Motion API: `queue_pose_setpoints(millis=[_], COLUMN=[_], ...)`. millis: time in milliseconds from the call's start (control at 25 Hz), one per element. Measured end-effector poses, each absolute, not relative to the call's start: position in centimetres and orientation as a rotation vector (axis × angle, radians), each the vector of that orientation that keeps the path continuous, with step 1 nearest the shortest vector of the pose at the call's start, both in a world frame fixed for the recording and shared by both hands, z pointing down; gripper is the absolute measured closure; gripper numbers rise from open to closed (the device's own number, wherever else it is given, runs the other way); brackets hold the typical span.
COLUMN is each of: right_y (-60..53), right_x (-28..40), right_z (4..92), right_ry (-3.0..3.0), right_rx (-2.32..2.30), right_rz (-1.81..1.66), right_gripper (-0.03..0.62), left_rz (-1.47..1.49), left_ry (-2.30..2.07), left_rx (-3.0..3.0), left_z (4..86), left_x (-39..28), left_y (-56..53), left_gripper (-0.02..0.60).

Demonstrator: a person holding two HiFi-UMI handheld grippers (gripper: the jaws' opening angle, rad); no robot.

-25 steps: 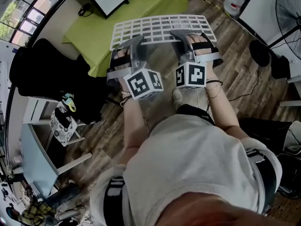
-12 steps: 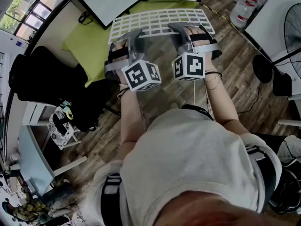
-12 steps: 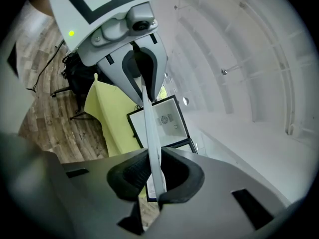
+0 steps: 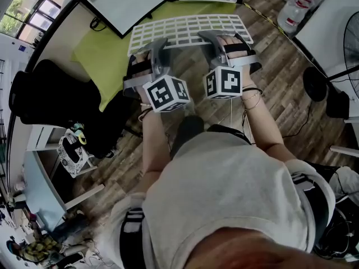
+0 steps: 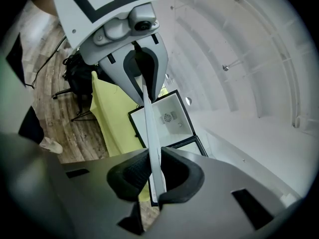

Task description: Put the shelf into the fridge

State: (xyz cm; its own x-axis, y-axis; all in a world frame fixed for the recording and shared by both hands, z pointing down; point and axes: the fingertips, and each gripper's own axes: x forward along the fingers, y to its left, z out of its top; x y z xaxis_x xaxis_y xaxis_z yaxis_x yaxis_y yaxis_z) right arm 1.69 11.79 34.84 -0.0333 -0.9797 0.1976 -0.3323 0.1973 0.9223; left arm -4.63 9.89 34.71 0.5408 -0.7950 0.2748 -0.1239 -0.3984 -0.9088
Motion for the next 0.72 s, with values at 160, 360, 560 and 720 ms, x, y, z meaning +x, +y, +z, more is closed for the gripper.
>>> queue_pose_setpoints(millis=[160, 360, 560, 720], right_y=[10.0, 7.1, 3.2, -0.7], right_x=[1.9, 3.0, 4.8, 6.1], right_z=[35.0, 35.2, 35.4, 34.8], right_ry=[-1.547, -1.541, -1.539, -1.533], right_rx=[1.284, 1.283, 1.277, 1.284], right_rz=[-0.887, -0.891, -0.891, -0.902], right_gripper=[0.537, 0.536, 0.536, 0.537], left_rz=[-0.914, -0.904, -0.899, -0.894], left_ry=[0.769, 0.772, 0.779, 0.791], left_rx=[-1.853, -1.859, -1.865, -1.862], left_z=[34.9, 35.2, 35.4, 34.8], left_x=[-4.4, -3.3, -1.5, -0.2], left_y=[8.2, 5.2, 1.3, -2.6], left_gripper=[0.517, 0.517, 0.517, 0.515])
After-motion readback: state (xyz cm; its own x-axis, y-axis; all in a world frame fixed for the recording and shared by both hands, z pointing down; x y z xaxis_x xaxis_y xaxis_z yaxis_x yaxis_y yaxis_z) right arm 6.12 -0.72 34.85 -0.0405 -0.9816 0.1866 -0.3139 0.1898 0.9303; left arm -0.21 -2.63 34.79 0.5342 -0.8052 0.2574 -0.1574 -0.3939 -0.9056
